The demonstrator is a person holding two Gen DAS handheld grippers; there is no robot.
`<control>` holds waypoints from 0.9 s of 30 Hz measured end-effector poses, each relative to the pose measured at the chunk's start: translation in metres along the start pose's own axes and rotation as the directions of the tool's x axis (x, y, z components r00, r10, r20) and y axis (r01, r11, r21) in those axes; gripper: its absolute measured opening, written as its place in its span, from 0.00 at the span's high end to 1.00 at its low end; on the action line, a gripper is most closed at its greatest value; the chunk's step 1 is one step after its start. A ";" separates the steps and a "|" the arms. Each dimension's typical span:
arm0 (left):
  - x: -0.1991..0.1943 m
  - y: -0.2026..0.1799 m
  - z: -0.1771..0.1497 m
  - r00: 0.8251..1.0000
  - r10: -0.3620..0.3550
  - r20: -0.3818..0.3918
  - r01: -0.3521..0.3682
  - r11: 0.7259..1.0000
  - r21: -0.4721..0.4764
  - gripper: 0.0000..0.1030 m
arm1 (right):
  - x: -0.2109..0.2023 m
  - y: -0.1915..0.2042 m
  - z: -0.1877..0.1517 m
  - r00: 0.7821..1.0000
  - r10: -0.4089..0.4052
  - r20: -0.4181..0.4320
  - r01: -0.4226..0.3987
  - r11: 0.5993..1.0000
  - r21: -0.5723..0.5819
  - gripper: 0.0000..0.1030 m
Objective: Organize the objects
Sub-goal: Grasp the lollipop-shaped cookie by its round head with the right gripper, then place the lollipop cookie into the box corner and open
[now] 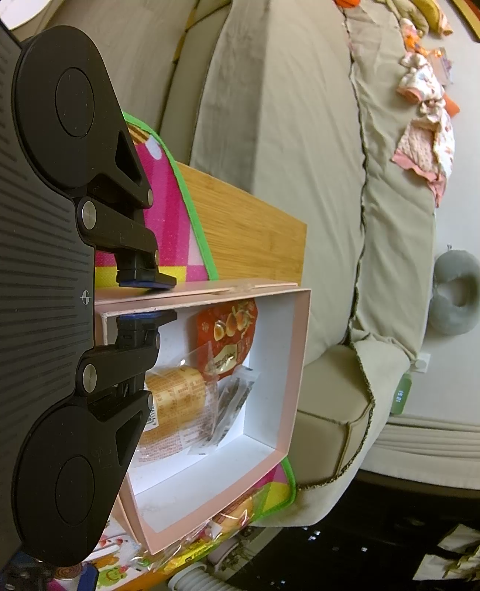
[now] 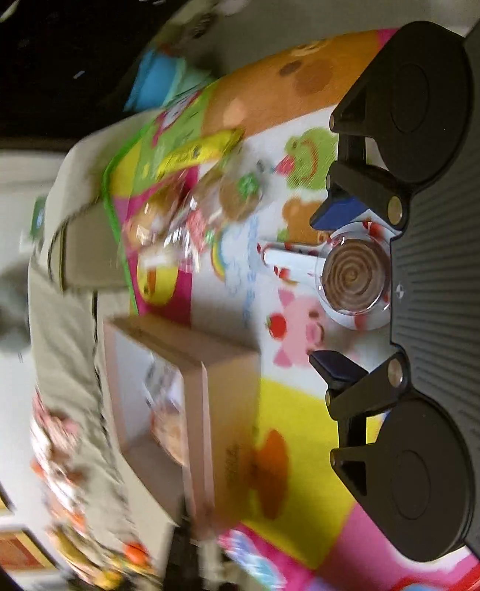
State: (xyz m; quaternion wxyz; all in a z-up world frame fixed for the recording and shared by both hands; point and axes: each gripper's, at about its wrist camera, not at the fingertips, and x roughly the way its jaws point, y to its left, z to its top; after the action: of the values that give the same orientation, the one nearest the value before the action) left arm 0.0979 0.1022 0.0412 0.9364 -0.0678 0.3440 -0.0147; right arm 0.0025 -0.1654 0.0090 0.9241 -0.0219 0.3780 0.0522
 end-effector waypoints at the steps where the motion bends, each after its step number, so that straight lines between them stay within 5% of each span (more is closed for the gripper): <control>1: 0.000 0.001 0.000 1.000 0.000 0.000 0.000 1.000 0.000 0.86 | -0.003 0.003 -0.001 1.000 0.005 0.006 -0.005 1.000 -0.026 0.32; 6: 0.000 0.001 0.000 1.000 -0.001 0.001 0.001 1.000 -0.001 0.86 | -0.014 0.000 -0.008 1.000 0.028 -0.010 -0.029 0.998 -0.048 0.32; 10: 0.000 0.000 0.000 1.000 -0.001 0.000 0.001 1.000 0.001 0.86 | -0.019 -0.001 -0.009 0.999 0.029 -0.015 -0.030 0.999 -0.040 0.48; 20: -0.001 0.000 0.000 1.000 -0.001 -0.001 0.001 1.000 0.000 0.86 | -0.041 0.003 -0.008 0.999 0.018 -0.040 -0.021 0.996 -0.085 0.49; 27: -0.001 0.000 -0.001 1.000 -0.002 -0.001 0.002 1.000 0.001 0.86 | -0.094 0.000 0.035 0.990 0.054 0.128 -0.043 0.995 -0.090 0.49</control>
State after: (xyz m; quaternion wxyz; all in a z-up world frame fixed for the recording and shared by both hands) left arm 0.0971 0.1027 0.0411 0.9362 -0.0679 0.3445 -0.0158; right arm -0.0400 -0.1701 0.0997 0.9433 -0.0495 0.3149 0.0926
